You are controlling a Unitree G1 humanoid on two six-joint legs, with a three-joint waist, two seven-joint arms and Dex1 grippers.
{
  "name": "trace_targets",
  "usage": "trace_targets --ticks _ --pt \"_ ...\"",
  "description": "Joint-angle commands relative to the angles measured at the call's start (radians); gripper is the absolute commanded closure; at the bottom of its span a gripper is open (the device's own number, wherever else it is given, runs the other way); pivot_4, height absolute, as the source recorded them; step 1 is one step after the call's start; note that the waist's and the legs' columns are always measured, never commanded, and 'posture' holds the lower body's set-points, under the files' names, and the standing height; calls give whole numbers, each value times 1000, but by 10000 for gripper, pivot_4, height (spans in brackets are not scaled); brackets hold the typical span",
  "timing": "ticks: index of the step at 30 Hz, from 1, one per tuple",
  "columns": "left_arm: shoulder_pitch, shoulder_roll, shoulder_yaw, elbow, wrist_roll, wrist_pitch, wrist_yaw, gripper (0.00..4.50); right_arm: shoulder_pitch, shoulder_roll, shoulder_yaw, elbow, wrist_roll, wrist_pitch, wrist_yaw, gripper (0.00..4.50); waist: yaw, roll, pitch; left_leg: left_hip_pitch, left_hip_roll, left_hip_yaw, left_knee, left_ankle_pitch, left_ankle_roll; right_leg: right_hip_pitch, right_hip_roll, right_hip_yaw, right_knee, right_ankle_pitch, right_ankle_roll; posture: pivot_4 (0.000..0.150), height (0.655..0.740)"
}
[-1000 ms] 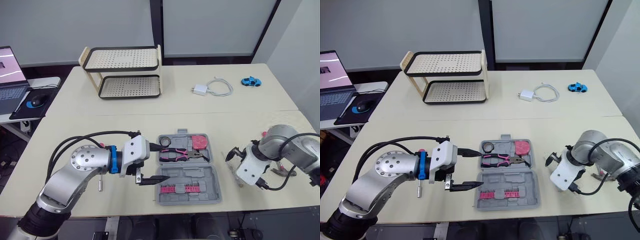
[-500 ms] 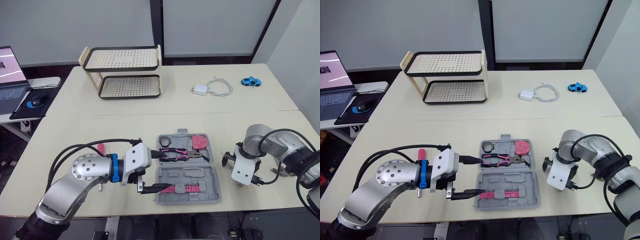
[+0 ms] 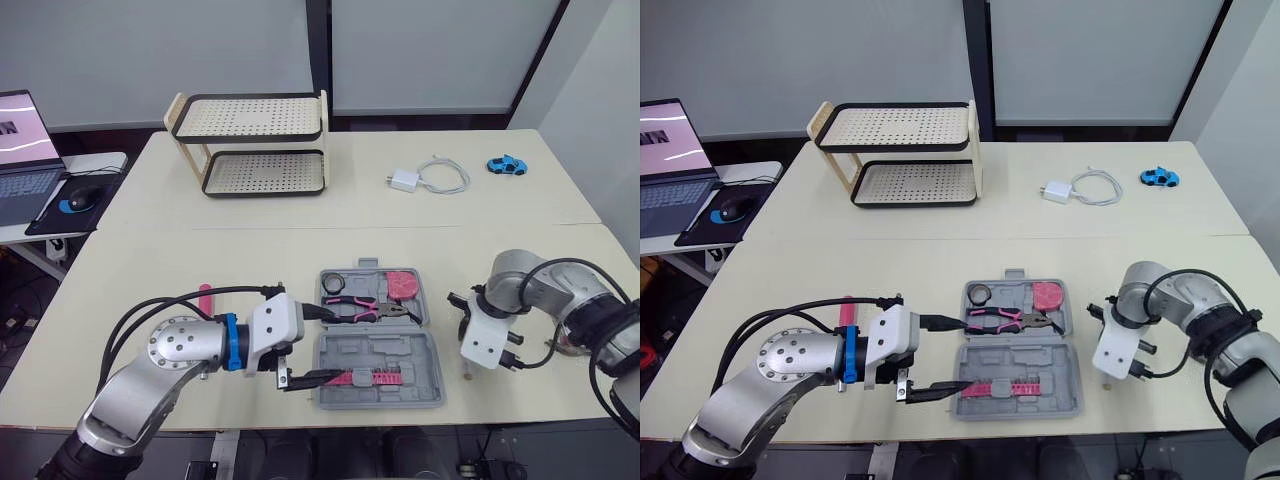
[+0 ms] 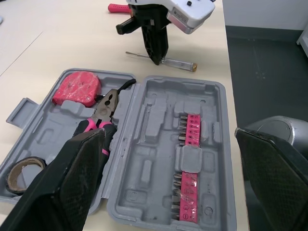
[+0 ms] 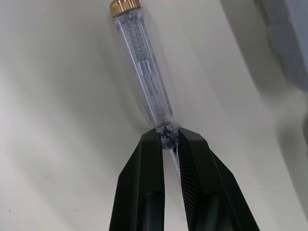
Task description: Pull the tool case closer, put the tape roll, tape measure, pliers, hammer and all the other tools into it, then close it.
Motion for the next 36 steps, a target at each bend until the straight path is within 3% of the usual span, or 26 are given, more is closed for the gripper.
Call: trace_targets --ticks 1,4,9,15,19,25,32,36 --pt "-7 -9 -17 9 6 -38 -16 0 41 -69 -30 -60 46 30 50 43446 0 0 0 0 0 0 0 0 0 0 0 0 0 0 0 1500 7400" --pt "-14 -14 -25 26 12 -54 -23 0 97 -144 -93 -189 144 146 109 43446 -2 0 0 -1 0 0 0 0 0 0 0 0 0 0 0 1500 7400" --pt "-26 -27 -29 51 11 -79 -33 0 271 -283 -285 -443 324 534 151 43446 -3 1 0 0 1 0 0 -2 4 -1 0 0 1 0 0 1500 7400" --pt "-30 -36 -22 58 0 -116 -49 0 582 -314 -628 -744 558 1350 51 43446 2 1 0 -1 0 -1 0 -2 4 0 0 0 1 0 0 1500 7400" --pt "-47 -28 -26 58 6 -124 -62 0 699 -230 -785 -868 655 1775 -77 43446 8 1 0 -1 0 -1 0 -3 5 0 0 1 1 0 0 1500 7400" --pt "-77 -46 -46 62 13 -118 -63 0 662 6 -861 -884 714 2175 -338 43446 8 0 0 -1 0 -1 0 -3 5 0 0 0 1 0 0 1500 7400" --pt "-84 -47 -48 58 5 -113 -71 0 558 249 -922 -797 700 2346 -607 43446 7 0 0 -1 -1 -1 0 -3 5 -1 0 1 1 0 0 1500 7400" --pt "-87 -48 -46 62 6 -112 -73 0 526 299 -947 -747 712 2359 -691 43446 7 0 0 -1 -1 -1 0 -2 4 -1 0 0 1 0 0 1500 7400"
